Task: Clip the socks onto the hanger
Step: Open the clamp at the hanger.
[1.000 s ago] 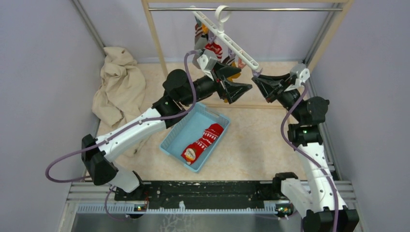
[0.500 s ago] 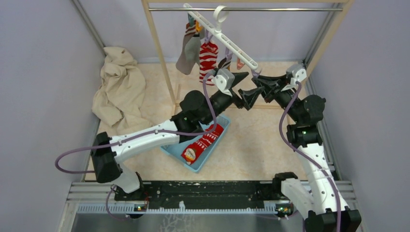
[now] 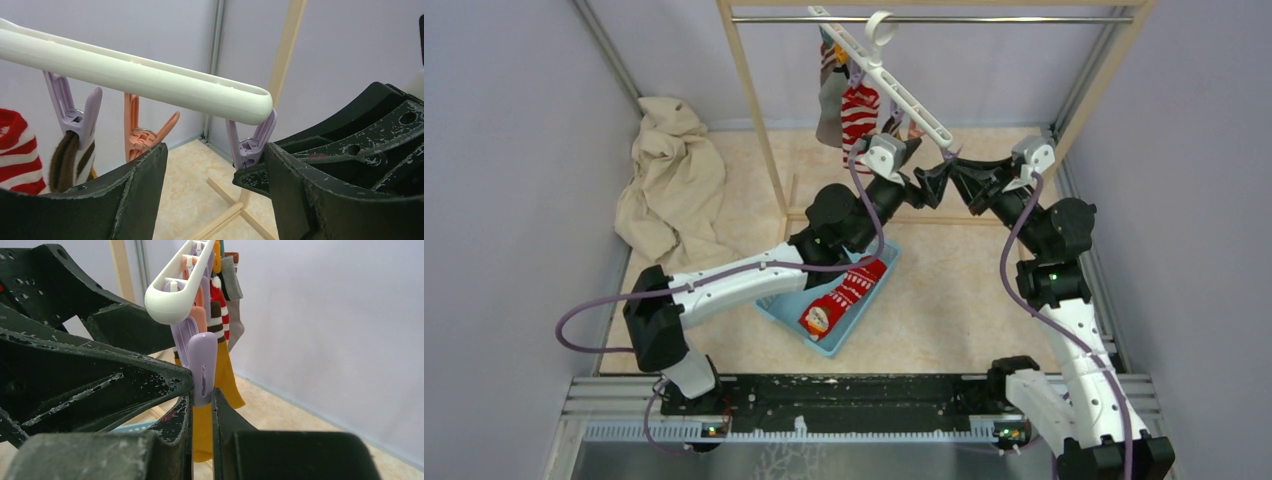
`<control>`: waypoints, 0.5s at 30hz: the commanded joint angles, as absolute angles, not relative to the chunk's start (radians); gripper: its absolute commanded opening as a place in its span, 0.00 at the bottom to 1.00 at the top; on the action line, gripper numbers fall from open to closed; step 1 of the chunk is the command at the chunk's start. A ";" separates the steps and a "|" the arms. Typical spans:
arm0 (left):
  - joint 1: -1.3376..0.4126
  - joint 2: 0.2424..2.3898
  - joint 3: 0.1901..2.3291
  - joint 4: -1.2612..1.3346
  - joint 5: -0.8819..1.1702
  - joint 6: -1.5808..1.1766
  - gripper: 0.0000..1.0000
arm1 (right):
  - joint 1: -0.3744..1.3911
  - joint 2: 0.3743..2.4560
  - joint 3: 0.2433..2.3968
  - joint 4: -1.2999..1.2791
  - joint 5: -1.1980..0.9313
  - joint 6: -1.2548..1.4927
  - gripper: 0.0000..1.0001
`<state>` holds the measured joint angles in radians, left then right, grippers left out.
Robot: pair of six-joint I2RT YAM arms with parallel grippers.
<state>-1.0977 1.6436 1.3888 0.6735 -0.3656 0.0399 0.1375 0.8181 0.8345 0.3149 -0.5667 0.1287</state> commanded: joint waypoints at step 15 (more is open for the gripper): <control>-1.065 1.582 1.357 0.723 -0.268 -0.091 0.75 | 0.173 0.816 0.878 0.331 -0.597 0.107 0.00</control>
<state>-1.0706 1.6112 1.3655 0.6754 -0.2691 -0.0784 0.1547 0.8192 0.8345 0.3130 -0.5697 0.1226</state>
